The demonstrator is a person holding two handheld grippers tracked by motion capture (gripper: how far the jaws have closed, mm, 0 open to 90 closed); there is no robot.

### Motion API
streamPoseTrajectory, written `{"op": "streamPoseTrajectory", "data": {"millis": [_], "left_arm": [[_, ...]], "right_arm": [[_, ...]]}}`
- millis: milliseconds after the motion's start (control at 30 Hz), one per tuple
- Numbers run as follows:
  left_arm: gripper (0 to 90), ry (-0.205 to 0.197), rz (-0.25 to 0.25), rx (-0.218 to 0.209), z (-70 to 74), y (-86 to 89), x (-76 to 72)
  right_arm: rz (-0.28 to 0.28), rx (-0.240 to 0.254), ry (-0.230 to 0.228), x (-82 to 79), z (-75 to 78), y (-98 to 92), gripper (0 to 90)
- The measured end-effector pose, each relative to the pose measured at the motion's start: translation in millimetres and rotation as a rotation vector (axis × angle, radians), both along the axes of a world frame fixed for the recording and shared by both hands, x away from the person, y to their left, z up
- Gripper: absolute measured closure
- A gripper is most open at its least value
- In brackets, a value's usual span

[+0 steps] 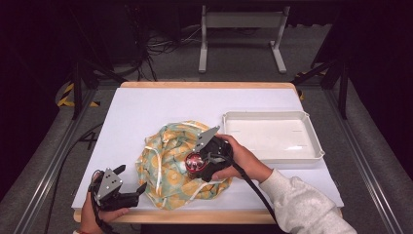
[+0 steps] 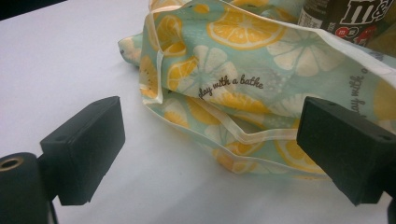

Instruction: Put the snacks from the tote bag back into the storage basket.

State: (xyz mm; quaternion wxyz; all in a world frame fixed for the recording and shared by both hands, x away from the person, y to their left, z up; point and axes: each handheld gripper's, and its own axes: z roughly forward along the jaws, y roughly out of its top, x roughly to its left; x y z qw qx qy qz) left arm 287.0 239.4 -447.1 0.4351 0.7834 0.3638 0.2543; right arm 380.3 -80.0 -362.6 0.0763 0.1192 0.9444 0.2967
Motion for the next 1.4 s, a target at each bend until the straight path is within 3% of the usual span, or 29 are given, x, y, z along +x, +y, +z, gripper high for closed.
{"op": "streamPoseTrajectory", "data": {"millis": [200,500,567,900,1400], "left_arm": [[8.3,-0.002,-0.001,0.001,0.0,-0.8,1.4],[8.3,0.002,-0.004,0.003,-0.2,-1.2,2.0],[8.3,0.003,-0.005,0.005,-0.3,-1.5,2.4],[8.3,0.002,-0.014,0.002,-0.2,-3.6,4.3],[8.3,0.0,-0.001,0.006,-0.7,-2.7,4.0]], "right_arm": [[-0.03,-0.063,0.001,1.5,-11.0,11.8,13.6],[-0.077,-0.092,0.018,9.4,-23.4,22.3,19.4],[-0.077,-0.081,0.017,9.4,-22.8,22.5,23.2],[-0.06,-0.108,-0.002,6.2,-19.6,25.7,23.8],[-0.02,-0.105,-0.031,3.9,-5.4,27.1,23.8]]}}
